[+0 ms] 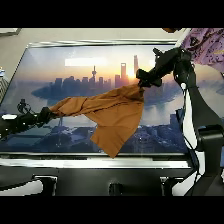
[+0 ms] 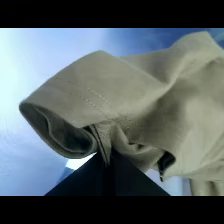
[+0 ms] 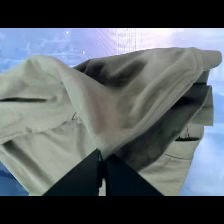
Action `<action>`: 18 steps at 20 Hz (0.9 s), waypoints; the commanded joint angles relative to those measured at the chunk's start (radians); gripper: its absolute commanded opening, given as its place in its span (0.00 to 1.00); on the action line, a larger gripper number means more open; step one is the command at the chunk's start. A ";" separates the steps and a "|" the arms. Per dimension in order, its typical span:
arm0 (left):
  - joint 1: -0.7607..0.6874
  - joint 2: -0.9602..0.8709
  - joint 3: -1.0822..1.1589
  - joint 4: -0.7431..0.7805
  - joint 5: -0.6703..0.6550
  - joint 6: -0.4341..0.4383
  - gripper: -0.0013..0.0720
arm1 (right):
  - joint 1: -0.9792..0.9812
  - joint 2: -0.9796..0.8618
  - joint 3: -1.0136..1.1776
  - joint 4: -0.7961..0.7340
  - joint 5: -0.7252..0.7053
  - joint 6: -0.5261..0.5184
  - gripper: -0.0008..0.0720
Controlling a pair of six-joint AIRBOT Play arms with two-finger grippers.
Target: Fold the clothes and pants, and hang the long-sleeved shirts on hangers.
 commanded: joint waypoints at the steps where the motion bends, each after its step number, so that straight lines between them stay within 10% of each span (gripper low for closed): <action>1: -0.007 0.016 0.045 -0.024 -0.076 0.004 0.04 | 0.000 0.013 0.000 0.001 -0.025 0.001 0.04; 9: 0.056 0.283 0.592 -0.034 -0.218 -0.148 0.04 | -0.001 0.408 0.002 -0.161 0.260 0.047 0.04; 18: 0.230 0.711 0.917 0.262 -0.272 -0.500 0.04 | -0.001 0.984 0.001 -0.291 0.127 0.065 0.04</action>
